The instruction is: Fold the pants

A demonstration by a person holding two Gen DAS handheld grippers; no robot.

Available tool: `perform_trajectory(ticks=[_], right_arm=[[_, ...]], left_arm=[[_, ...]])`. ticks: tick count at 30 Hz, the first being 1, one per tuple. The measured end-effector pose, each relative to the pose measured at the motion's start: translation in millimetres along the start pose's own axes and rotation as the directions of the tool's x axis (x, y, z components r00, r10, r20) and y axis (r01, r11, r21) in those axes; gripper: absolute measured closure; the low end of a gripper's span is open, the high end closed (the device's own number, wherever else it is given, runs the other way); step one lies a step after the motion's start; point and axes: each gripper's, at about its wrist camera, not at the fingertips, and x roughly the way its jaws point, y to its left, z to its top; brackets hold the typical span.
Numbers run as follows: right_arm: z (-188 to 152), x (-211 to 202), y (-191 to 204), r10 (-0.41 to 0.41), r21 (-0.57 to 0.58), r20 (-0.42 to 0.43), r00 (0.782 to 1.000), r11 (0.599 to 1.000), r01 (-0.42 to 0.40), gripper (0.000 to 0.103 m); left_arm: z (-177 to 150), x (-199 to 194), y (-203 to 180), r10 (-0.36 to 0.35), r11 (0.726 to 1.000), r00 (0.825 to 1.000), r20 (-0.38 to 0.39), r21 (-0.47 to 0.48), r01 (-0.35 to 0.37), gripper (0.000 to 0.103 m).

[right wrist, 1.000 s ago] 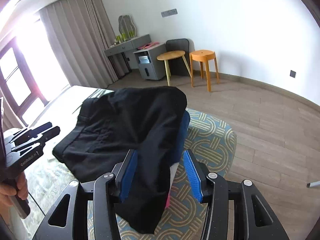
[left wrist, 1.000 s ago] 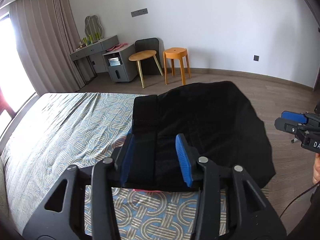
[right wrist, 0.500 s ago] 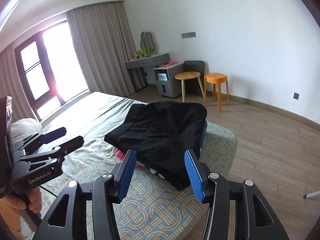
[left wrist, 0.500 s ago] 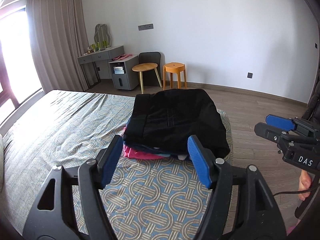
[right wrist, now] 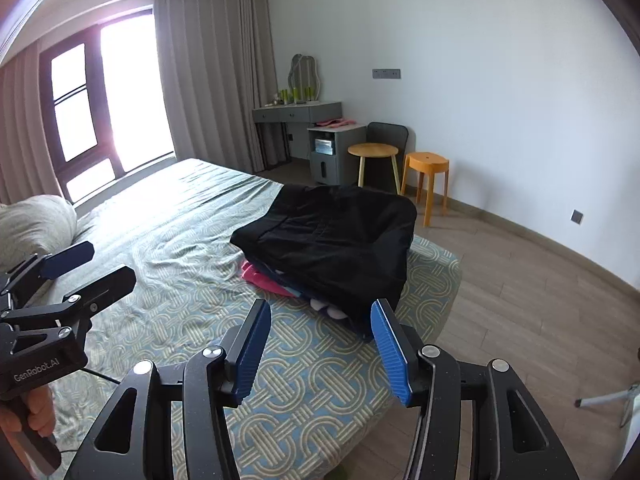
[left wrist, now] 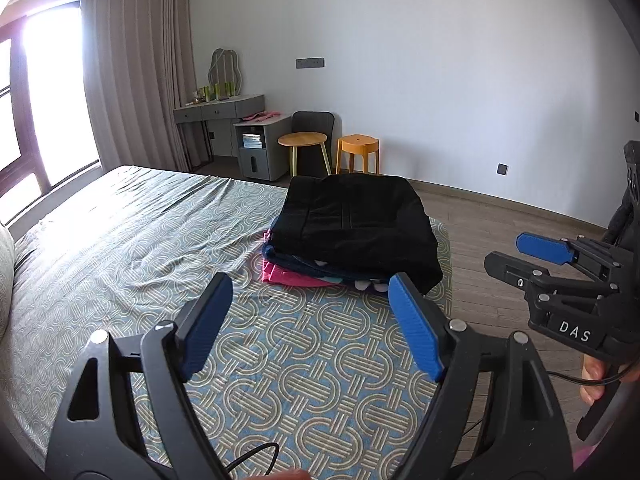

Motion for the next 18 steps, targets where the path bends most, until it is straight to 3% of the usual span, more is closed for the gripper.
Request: perform_trajectory(ticks=[3, 18], right_arm=[[0.0, -4.0, 6.4, -0.003, -0.016, -0.001, 1.000, 1.000, 0.003, 0.044], [-10.0, -2.0, 15.9, -0.026, -0.025, -0.017, 1.000, 0.999, 0.025, 0.043]], left_arm=[[-4.9, -4.6, 0.2, -0.003, 1.000, 1.000, 0.007, -0.009, 0.003, 0.022], [-11.8, -6.0, -3.5, -0.003, 1.000, 1.000, 0.012, -0.013, 0.004, 0.022]])
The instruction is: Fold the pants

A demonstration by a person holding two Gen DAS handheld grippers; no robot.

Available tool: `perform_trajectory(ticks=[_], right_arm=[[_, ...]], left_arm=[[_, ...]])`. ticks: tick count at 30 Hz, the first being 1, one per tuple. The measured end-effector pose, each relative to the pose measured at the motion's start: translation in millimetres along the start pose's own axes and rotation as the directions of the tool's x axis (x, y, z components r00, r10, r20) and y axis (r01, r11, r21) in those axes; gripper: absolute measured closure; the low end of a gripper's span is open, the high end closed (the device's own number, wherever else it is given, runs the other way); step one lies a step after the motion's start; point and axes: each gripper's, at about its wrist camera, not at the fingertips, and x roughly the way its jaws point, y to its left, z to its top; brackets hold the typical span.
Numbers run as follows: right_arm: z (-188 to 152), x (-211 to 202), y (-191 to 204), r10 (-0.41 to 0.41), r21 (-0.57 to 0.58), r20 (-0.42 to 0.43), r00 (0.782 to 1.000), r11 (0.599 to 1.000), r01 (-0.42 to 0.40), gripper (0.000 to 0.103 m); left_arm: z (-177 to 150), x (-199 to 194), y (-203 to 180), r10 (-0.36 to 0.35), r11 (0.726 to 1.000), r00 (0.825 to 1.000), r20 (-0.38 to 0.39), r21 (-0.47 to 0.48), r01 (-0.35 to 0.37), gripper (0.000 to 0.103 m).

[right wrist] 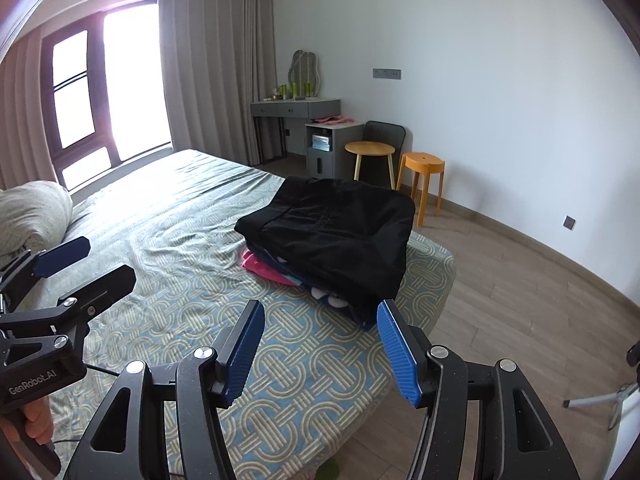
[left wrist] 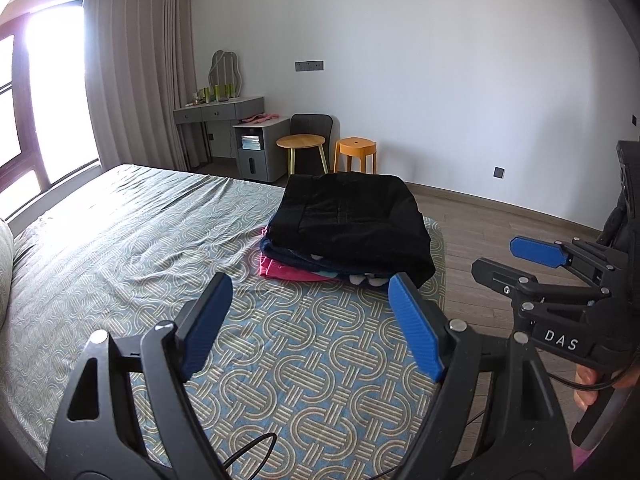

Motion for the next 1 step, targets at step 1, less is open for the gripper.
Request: perform_trajectory(ticks=[1], right_arm=[[-0.2, 0.7, -1.1, 0.001, 0.004, -0.001, 1.000, 1.000, -0.001, 0.043]], left_arm=[[0.0, 0.9, -0.4, 0.001, 1.000, 1.000, -0.001, 0.001, -0.001, 0.022]])
